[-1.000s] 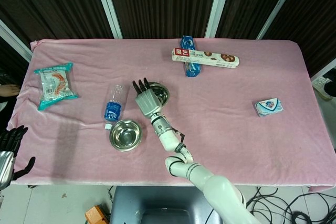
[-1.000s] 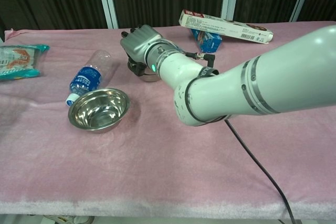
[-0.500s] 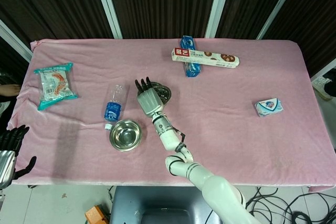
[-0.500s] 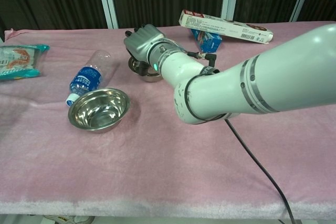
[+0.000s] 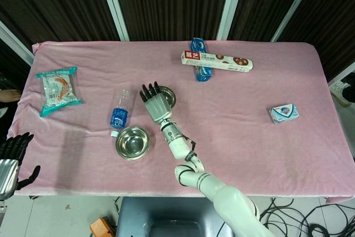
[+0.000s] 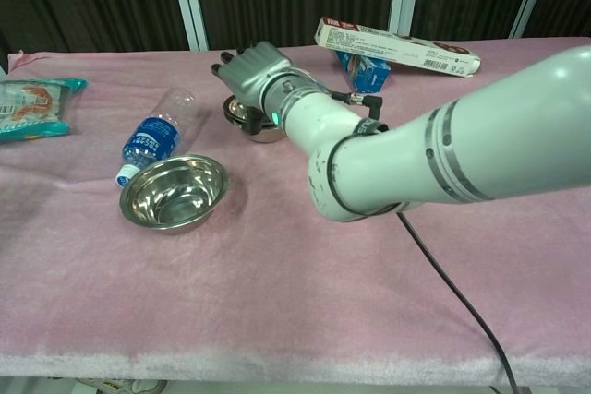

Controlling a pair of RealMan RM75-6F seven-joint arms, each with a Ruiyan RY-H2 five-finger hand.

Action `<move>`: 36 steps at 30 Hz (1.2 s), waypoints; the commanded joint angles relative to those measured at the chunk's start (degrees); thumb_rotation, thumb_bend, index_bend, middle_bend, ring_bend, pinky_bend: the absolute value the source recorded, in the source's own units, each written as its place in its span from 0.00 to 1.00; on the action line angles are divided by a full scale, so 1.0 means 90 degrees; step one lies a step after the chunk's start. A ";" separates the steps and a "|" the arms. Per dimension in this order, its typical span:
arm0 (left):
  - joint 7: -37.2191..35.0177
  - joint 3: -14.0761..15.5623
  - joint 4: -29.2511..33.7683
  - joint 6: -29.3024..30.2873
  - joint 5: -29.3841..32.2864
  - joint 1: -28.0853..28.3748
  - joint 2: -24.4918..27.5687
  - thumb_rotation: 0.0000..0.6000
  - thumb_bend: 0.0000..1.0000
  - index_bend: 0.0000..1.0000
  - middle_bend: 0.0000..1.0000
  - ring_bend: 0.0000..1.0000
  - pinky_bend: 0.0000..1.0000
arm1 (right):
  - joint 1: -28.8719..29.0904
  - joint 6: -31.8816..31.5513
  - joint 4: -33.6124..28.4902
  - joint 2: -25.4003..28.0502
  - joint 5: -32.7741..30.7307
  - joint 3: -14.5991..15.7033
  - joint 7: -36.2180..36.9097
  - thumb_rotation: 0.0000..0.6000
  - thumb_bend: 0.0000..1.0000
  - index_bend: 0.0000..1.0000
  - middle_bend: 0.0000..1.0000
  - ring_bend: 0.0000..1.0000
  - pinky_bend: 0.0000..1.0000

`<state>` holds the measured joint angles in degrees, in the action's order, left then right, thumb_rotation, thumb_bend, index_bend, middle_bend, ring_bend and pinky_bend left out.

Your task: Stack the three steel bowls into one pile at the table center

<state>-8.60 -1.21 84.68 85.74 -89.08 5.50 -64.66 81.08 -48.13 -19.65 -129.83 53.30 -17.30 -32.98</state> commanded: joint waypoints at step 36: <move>0.2620 -0.0295 -0.0270 -0.2988 -0.0149 0.2378 -0.2603 1.00 0.38 0.11 0.00 0.00 0.02 | -0.7941 -0.6650 -0.6783 0.6940 0.3455 0.3208 0.3739 1.00 0.43 0.00 0.00 0.00 0.00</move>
<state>12.99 -3.19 82.99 60.79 -92.40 25.48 -86.22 10.25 -107.90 -81.15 -67.79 84.02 12.24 -0.10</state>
